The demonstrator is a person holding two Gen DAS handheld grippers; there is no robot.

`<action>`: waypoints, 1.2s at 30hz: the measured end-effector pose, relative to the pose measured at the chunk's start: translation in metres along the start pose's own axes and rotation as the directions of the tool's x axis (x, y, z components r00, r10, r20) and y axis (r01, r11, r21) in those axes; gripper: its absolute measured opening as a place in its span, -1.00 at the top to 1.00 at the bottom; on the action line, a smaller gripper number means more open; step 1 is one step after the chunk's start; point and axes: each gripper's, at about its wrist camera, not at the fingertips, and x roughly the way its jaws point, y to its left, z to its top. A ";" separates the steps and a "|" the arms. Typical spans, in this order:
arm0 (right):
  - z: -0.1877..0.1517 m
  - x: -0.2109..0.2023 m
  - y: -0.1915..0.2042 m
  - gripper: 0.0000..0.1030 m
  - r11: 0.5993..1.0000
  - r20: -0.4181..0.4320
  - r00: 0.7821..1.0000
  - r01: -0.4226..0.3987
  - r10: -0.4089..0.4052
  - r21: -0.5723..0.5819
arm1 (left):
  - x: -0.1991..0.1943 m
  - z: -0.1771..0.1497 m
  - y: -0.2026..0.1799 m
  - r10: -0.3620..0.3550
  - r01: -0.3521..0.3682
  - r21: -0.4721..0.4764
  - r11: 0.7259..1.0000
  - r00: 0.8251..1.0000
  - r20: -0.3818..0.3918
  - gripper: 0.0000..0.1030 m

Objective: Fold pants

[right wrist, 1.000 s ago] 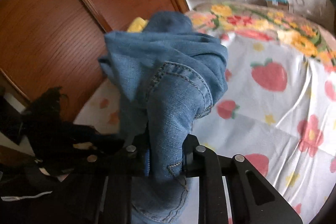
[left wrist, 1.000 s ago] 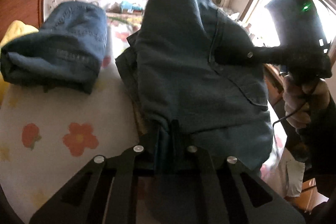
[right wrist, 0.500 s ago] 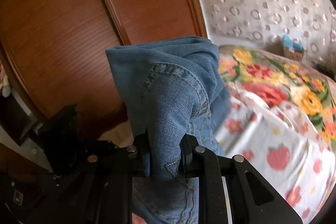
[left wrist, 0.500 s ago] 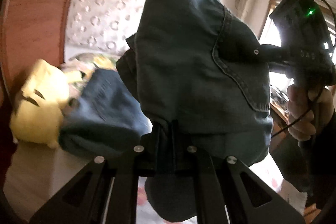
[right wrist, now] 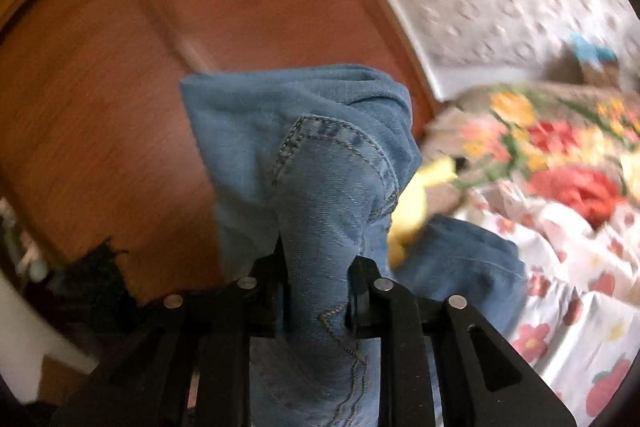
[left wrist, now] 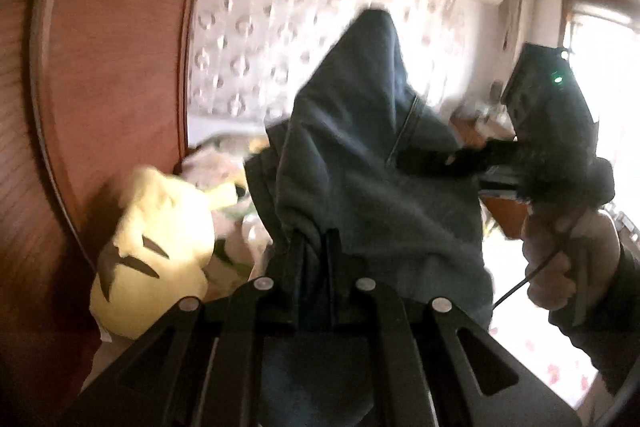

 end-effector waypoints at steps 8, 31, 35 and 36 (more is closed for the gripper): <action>-0.033 0.061 -0.097 -0.29 0.951 -0.181 0.933 0.307 -0.311 -0.050 | 0.081 -0.057 0.014 0.006 -0.013 -0.031 0.999 0.980 -0.200 0.89; -0.056 -0.043 -0.041 0.46 0.873 0.077 0.890 0.456 -0.449 -0.172 | -0.025 -0.035 -0.040 0.013 -0.012 0.030 0.999 0.999 -0.034 0.81; -0.088 -0.106 -0.006 0.45 0.861 0.149 0.877 0.478 -0.457 -0.172 | -0.049 -0.039 -0.065 0.001 -0.001 0.061 0.998 1.000 -0.002 0.75; -0.099 -0.123 0.002 0.45 0.858 0.163 0.873 0.484 -0.460 -0.170 | -0.056 -0.041 -0.073 -0.007 0.007 0.071 0.997 1.000 0.009 0.71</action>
